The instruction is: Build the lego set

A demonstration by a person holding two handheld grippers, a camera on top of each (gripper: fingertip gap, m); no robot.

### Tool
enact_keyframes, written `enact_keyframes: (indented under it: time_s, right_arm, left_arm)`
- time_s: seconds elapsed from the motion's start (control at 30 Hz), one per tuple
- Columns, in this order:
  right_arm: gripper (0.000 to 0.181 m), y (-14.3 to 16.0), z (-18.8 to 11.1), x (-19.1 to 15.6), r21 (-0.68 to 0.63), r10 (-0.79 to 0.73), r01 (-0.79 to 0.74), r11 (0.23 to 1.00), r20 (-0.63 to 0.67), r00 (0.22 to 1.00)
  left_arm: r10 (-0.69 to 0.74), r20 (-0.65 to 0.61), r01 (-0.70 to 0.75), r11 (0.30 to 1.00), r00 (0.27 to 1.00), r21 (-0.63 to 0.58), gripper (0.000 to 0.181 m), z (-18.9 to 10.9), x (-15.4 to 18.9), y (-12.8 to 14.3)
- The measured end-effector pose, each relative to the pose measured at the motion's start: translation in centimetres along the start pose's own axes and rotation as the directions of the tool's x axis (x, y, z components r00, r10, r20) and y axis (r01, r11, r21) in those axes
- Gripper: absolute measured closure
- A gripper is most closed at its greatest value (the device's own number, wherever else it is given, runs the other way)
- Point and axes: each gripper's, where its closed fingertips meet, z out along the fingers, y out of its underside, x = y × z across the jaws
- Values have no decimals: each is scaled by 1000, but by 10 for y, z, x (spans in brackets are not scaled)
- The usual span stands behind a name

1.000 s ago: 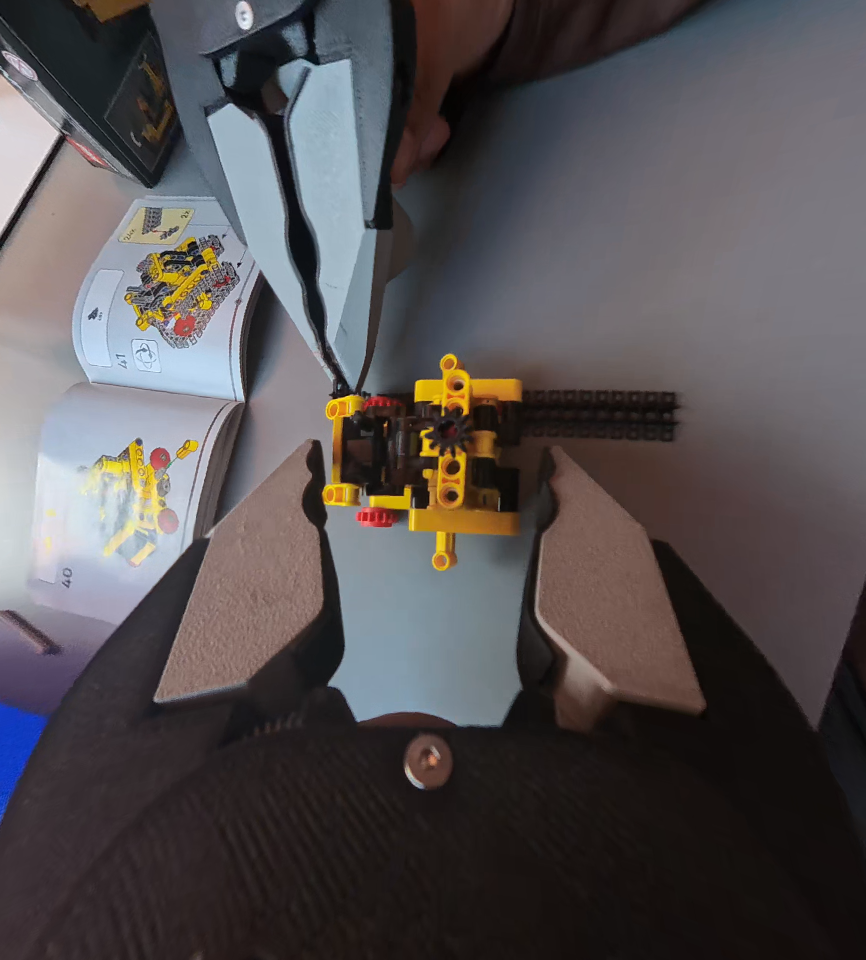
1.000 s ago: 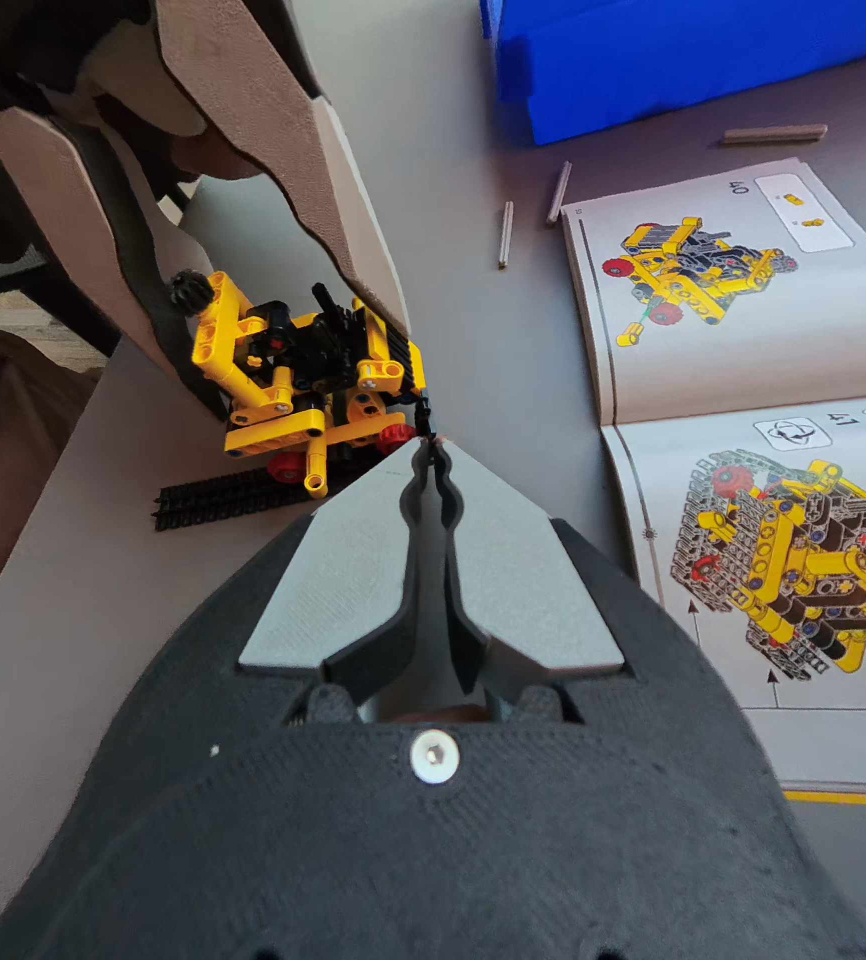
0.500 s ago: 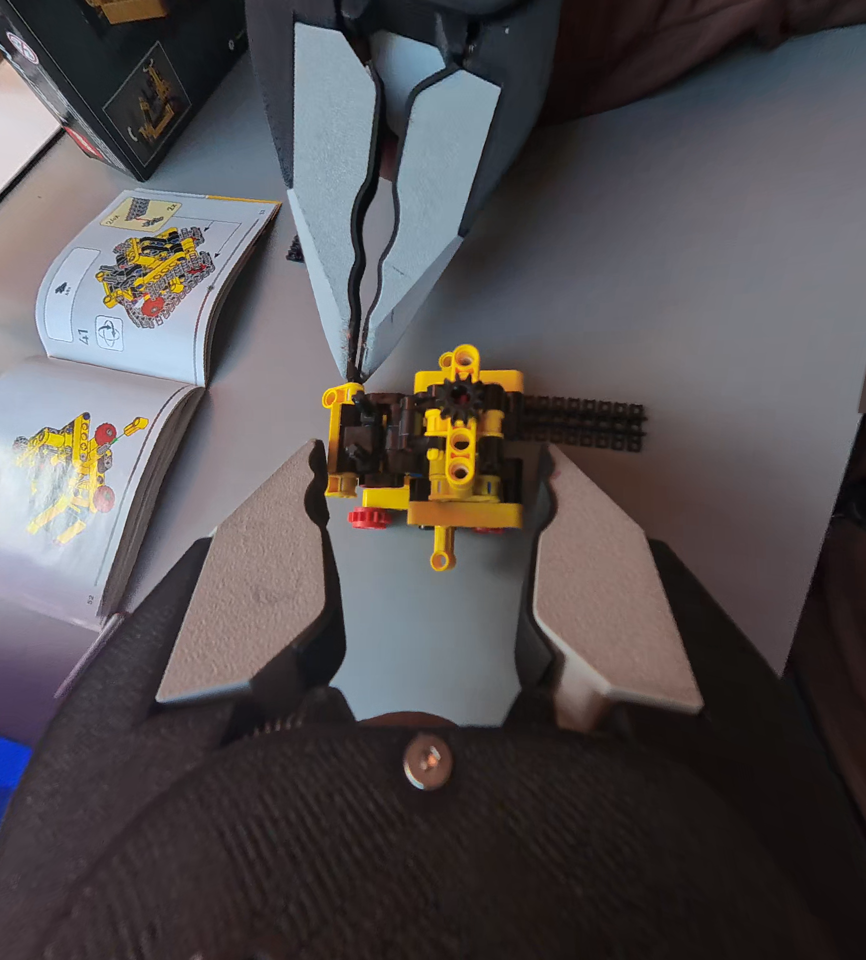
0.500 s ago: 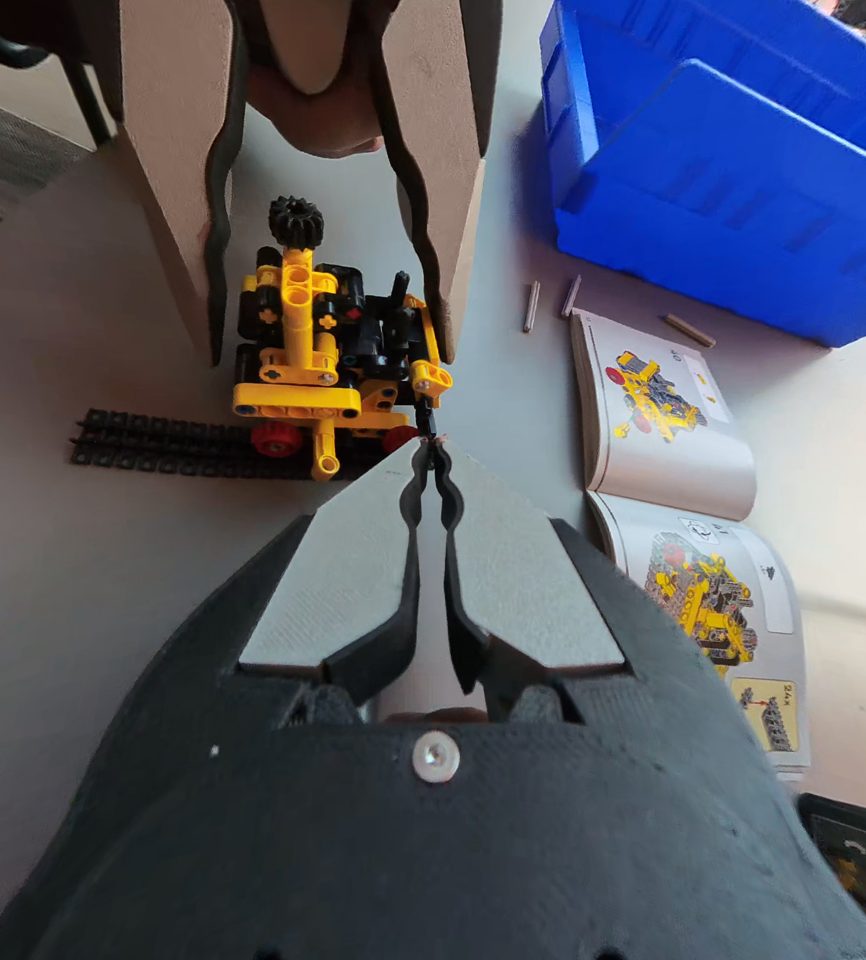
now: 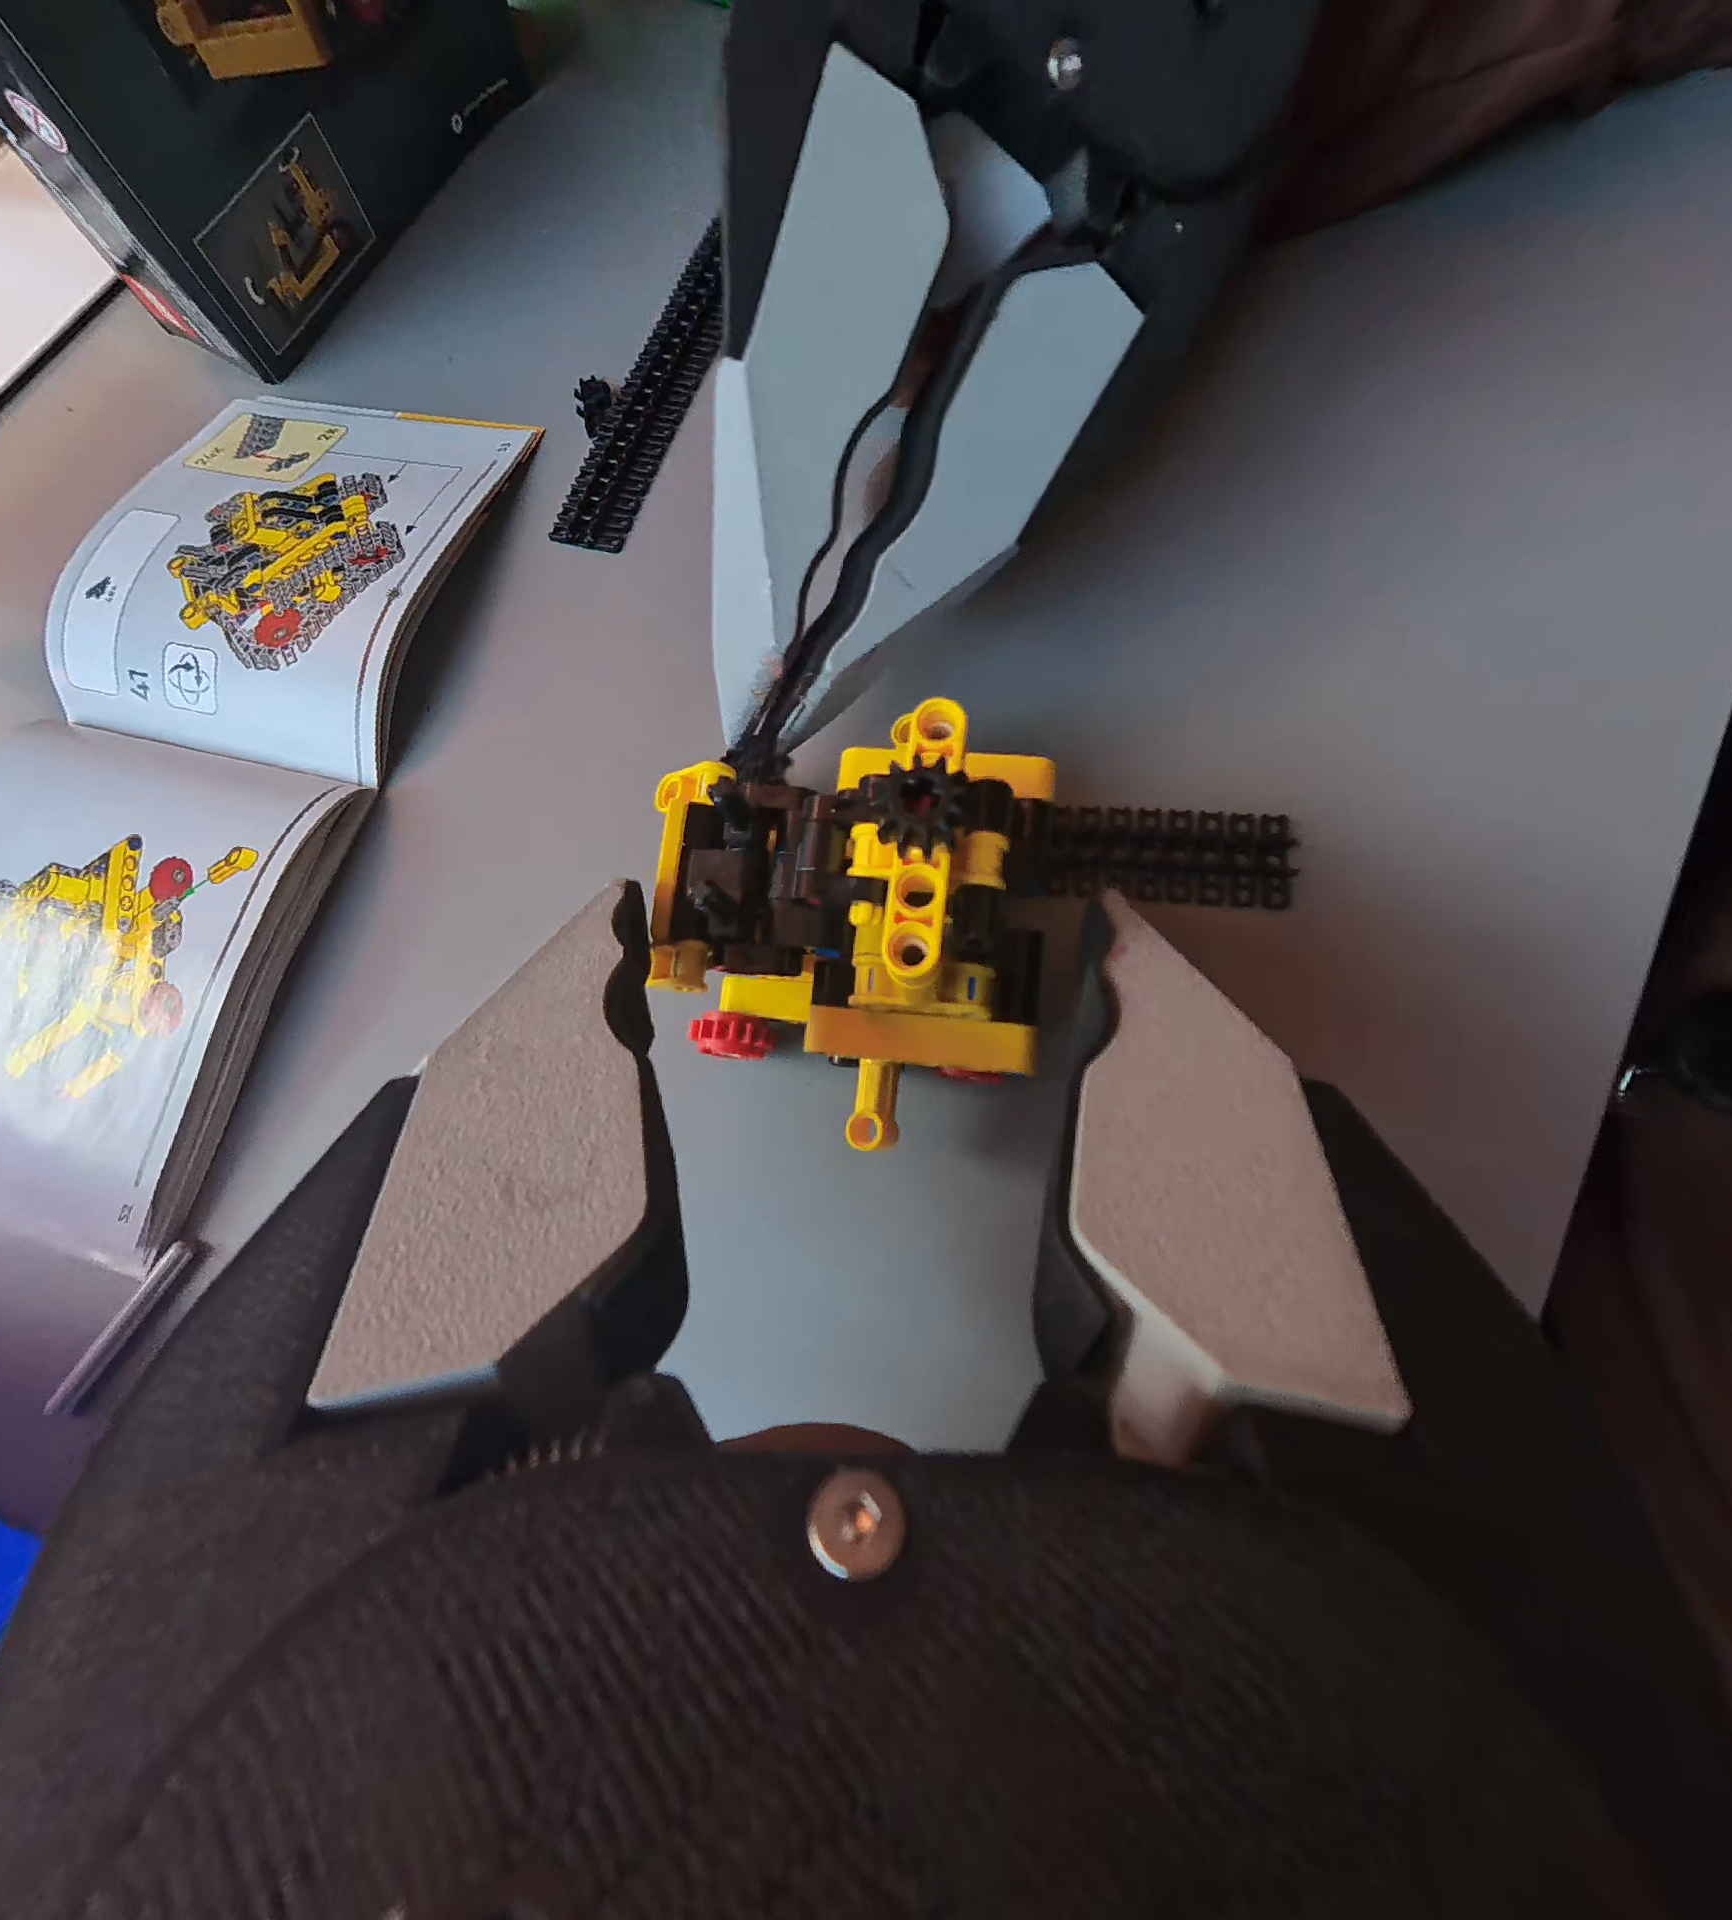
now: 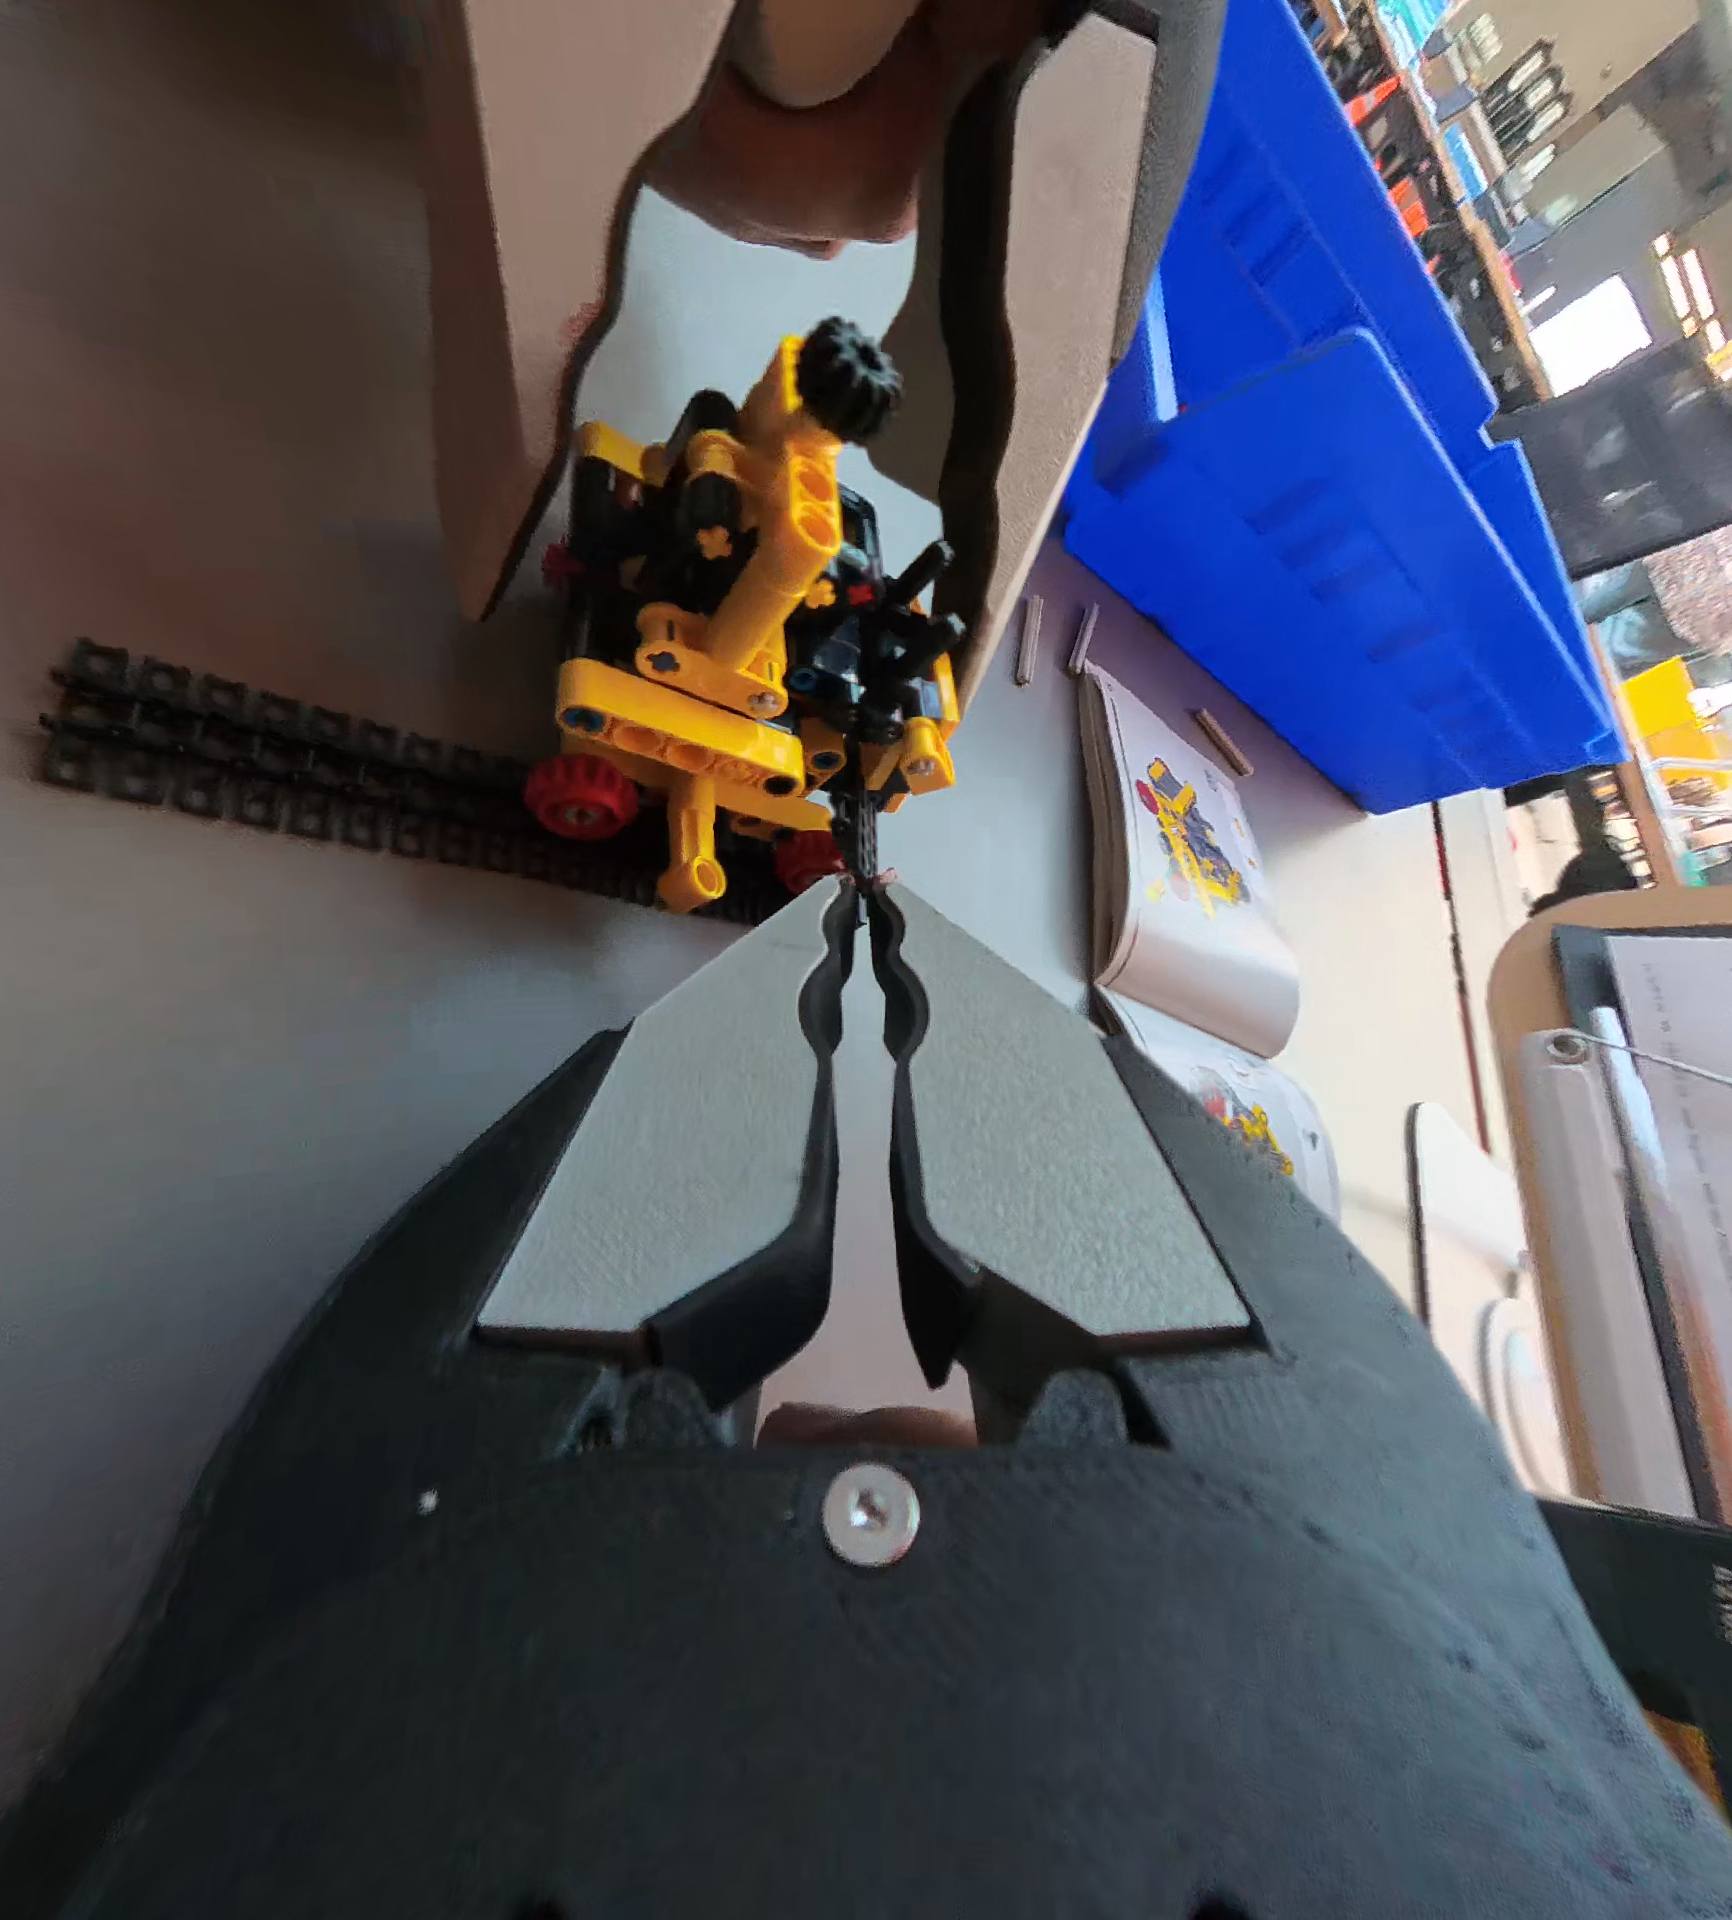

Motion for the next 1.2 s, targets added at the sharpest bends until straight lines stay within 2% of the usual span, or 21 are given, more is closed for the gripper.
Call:
enact_keyframes:
  time_s: [0.37,0.77,1.2]
  right_arm:
    - [181,-9,-7,-11,-27,-145,143,989,-68,987]
    - [181,-18,-14,-25,6,-138,138,990,-35,990]
    - [181,-28,-21,-39,23,-162,163,986,-27,986]
  left_arm:
    - [6,6,-6,1000,1000,-9,100,0,8,1]
    - [24,22,-23,998,999,-63,97,6,17,14]
    - [17,19,-16,998,1000,-60,95,5,31,17]
